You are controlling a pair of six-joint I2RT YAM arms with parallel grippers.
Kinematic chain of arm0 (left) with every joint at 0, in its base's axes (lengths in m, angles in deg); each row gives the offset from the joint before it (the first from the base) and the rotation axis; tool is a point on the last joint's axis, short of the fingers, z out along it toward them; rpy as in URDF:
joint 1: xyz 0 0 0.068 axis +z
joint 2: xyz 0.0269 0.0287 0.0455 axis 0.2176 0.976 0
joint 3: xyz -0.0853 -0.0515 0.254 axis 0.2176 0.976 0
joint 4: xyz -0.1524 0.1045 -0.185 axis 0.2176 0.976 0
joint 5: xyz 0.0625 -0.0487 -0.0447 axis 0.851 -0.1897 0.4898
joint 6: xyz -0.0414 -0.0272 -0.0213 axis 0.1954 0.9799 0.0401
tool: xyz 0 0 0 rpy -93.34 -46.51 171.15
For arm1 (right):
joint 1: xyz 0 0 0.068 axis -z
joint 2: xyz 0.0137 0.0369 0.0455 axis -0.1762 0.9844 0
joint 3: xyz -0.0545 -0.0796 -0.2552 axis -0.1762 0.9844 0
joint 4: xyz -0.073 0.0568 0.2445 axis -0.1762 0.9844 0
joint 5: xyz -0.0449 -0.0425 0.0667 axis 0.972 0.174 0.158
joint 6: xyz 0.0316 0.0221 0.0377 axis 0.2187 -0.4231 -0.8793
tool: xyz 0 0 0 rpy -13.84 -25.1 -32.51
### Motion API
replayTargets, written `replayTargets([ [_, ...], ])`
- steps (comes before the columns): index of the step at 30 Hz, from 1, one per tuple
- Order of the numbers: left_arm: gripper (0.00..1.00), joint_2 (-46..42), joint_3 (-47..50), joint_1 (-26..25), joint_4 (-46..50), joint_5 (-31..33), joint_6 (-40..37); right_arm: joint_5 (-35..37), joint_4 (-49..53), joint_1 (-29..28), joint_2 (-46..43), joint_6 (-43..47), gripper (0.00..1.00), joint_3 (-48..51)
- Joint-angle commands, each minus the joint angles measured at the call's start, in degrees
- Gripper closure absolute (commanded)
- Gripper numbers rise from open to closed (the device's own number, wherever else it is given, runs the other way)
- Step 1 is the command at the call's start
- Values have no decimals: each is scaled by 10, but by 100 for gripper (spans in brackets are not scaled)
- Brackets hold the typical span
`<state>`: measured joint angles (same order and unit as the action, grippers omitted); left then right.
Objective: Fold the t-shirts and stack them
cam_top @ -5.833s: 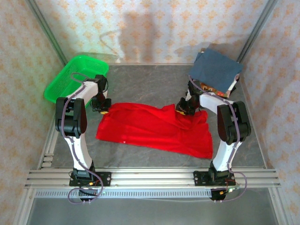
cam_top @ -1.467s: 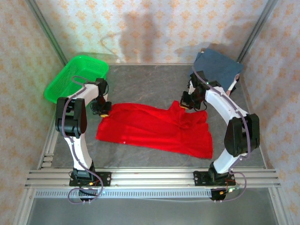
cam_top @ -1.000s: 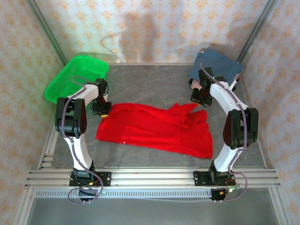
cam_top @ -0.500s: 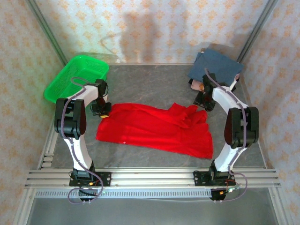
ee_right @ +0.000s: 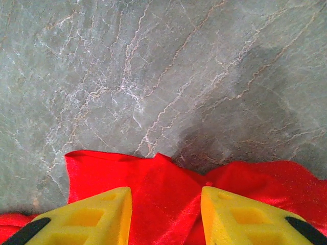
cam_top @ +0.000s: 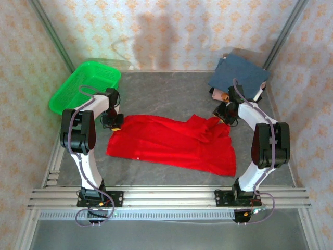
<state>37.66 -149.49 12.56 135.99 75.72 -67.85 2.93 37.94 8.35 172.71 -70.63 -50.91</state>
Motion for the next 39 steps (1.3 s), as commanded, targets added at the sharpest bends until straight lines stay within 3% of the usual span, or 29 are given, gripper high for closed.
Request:
replayTargets([
  [1,100,9,4,-4,8,-1,-5,-6,3,3,-4,-30,60,3],
  [18,100,23,-5,-4,10,-1,-7,-39,-22,7,14,-105,62,29],
  [21,100,23,-4,-4,9,0,-7,-27,-11,8,20,-107,70,28],
  [26,100,23,-4,-3,8,0,-6,-17,2,17,19,-107,94,22],
  [29,100,15,-5,2,6,-2,4,15,39,23,5,-82,100,3],
  [35,100,-20,-32,20,5,-11,29,63,112,38,-5,30,100,-62],
  [39,100,-45,-61,28,11,-11,38,95,101,38,-18,113,100,-86],
])
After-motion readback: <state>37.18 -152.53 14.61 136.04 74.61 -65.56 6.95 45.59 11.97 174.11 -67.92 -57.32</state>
